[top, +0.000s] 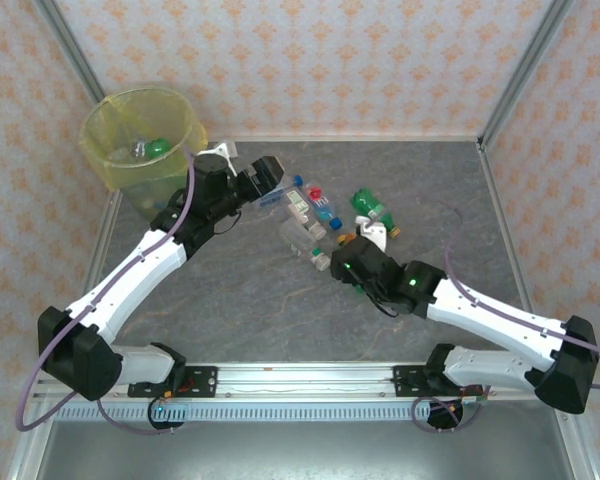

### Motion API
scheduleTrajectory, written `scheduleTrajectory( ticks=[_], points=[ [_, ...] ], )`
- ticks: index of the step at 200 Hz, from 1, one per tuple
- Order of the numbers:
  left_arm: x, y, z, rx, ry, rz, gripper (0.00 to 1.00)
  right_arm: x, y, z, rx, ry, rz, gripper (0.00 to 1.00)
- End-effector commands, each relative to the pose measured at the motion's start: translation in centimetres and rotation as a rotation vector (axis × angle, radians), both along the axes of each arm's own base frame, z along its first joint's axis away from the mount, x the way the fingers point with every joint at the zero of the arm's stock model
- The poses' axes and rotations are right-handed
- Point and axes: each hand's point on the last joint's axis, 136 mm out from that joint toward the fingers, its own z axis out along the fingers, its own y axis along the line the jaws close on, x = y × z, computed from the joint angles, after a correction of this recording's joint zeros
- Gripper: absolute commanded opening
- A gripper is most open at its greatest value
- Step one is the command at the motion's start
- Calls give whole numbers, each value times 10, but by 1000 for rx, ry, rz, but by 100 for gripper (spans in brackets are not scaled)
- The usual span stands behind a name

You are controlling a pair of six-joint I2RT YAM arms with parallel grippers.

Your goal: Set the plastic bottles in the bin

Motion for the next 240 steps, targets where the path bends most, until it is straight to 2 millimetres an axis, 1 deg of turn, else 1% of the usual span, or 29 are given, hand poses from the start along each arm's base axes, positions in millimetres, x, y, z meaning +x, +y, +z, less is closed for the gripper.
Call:
scheduleTrajectory(
  ticks=[1, 17, 25, 28, 32, 61, 89, 117, 147, 158, 179, 193, 211, 225, 234, 240],
  points=[
    [-1, -18, 27, -79, -58, -102, 93, 17, 22, 34, -58, -149, 114, 62],
    [-5, -31, 28, -99, -70, -185, 83, 21, 36, 43, -63, -177, 165, 62],
    [-8, -38, 29, -115, -75, -229, 80, 21, 42, 48, -61, -192, 189, 62],
    [-9, -41, 28, -119, -72, -244, 80, 21, 44, 51, -59, -198, 197, 62],
    [-10, -44, 27, -125, -70, -261, 79, 23, 48, 45, -76, -189, 209, 62],
    [-16, -62, 19, -126, -56, -346, 78, 22, 70, 49, -74, -200, 279, 62],
    [-22, -77, 16, -120, -54, -422, 70, 23, 83, 47, -70, -196, 312, 62],
    [-28, -91, 8, -106, -33, -492, 69, 25, 89, 51, -58, -204, 319, 62],
    [-35, -103, 0, -83, -30, -545, 65, 28, 91, 49, -71, -206, 321, 62],
    [-34, -103, -6, -74, -17, -548, 65, 29, 91, 49, -76, -208, 321, 62],
    [-34, -105, -16, -51, 6, -563, 60, 29, 92, 49, -77, -210, 322, 62],
    [-34, -106, -17, -47, 8, -570, 51, 30, 94, 48, -81, -207, 323, 62],
    [-33, -106, -15, -39, -3, -566, 40, 30, 94, 45, -89, -200, 324, 62],
    [-31, -105, -11, -30, -16, -560, 34, 31, 94, 43, -92, -197, 321, 62],
    [-30, -105, -10, -27, -19, -558, 33, 31, 93, 43, -93, -197, 317, 62],
    [-29, -105, -8, -25, -23, -556, 30, 32, 93, 43, -95, -199, 314, 63]
  ],
)
